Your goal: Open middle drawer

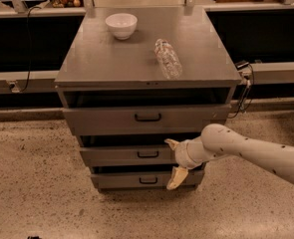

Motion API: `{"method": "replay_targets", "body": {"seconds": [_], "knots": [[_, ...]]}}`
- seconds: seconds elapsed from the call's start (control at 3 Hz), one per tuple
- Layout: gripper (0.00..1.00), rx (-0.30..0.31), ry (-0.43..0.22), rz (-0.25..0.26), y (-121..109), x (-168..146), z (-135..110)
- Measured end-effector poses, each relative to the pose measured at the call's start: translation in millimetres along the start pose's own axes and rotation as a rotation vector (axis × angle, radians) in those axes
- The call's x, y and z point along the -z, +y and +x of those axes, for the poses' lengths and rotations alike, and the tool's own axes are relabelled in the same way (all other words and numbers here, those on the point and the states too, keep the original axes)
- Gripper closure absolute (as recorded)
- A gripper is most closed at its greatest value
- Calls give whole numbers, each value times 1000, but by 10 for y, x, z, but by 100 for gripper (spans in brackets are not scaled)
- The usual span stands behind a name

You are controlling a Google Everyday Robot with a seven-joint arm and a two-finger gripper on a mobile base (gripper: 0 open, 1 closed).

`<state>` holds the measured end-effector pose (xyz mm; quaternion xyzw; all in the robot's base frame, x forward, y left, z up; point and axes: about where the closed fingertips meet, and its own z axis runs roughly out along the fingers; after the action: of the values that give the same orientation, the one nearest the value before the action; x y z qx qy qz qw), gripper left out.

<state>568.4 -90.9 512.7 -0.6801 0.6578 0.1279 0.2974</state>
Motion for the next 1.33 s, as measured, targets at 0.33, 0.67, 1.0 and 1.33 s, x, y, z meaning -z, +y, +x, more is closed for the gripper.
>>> {"method": "replay_targets", "body": {"seconds": [0.33,0.67,1.0,1.33], "knots": [[0,74,10,-17,-144,-118,166],[0,83,8,-9,-199,-104,163],[0,84,33,-5,-171,-188,215],[0,98,86,26,-103,-376,434]]}}
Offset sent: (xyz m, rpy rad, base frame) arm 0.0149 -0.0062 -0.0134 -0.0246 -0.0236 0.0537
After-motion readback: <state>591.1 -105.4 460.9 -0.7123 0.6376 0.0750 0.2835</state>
